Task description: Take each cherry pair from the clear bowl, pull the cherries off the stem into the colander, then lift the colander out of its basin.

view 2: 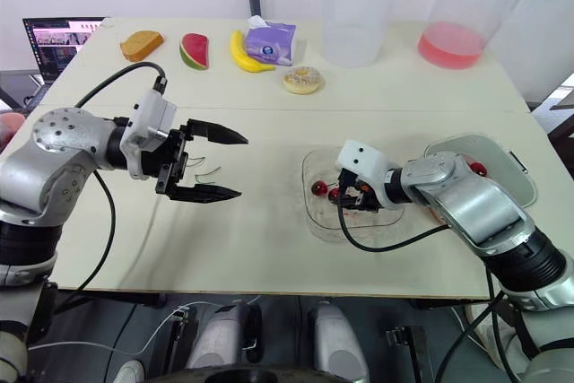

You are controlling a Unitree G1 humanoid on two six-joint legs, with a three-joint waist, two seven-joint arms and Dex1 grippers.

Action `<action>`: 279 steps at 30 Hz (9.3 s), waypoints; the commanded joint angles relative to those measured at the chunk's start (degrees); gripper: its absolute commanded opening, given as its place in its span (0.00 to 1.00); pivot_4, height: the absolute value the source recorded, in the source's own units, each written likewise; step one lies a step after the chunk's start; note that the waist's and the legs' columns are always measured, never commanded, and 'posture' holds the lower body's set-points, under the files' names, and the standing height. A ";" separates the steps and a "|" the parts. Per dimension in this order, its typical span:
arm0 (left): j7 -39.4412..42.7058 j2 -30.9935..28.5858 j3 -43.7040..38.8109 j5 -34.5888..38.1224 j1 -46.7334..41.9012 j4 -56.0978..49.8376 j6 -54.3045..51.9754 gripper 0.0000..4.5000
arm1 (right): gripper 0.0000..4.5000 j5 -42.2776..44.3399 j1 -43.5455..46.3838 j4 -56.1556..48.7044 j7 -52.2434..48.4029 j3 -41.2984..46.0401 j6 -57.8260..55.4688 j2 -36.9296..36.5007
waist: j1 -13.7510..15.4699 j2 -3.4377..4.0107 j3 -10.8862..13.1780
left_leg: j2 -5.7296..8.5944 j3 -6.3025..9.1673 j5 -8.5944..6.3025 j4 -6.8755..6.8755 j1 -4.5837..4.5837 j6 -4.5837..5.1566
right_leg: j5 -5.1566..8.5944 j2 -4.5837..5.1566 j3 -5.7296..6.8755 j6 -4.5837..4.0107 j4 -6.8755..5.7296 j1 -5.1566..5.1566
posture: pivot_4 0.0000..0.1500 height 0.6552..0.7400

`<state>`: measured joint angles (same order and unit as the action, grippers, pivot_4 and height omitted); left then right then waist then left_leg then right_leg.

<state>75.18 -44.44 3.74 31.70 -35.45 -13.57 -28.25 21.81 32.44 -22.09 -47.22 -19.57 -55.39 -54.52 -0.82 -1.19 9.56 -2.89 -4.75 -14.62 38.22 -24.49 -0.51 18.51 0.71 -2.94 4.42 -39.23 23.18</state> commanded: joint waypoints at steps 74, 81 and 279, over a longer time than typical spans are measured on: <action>-29.29 24.78 -9.13 20.30 -13.21 15.72 -39.14 1.00 | 0.21 -43.02 3.23 3.01 -1.86 5.65 77.27 3.91 | -0.04 0.02 0.00 | 0.02 0.01 0.33 0.10 0.07 -0.56 | 0.00 0.08 -0.03 0.00 -0.23 0.00 | 1.00 1.00; -30.61 26.56 -9.58 20.88 -13.91 17.00 -39.24 0.35 | 0.21 -43.01 3.32 2.90 -2.35 5.51 76.65 4.53 | -0.03 0.02 0.00 | 0.02 0.01 0.32 0.10 0.08 -0.56 | 0.00 0.08 -0.03 0.00 -0.23 -0.01 | 1.00 1.00; -17.55 13.93 -4.16 17.40 -16.59 5.86 -25.36 0.00 | 0.22 28.24 6.89 -4.34 19.89 17.15 -17.03 26.40 | -0.16 0.05 0.01 | 0.00 0.04 0.07 -0.08 -0.03 -0.12 | -0.01 0.06 -0.02 -0.03 -0.02 0.07 | 1.00 1.00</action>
<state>57.32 -30.45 1.15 48.41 -50.42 -6.75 -54.68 50.29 40.51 -25.73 -27.38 -0.97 -70.97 -27.50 -0.98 -1.14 9.57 -2.88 -4.71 -14.55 38.14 -24.52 -0.63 18.49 0.77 -2.96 4.39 -39.25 23.24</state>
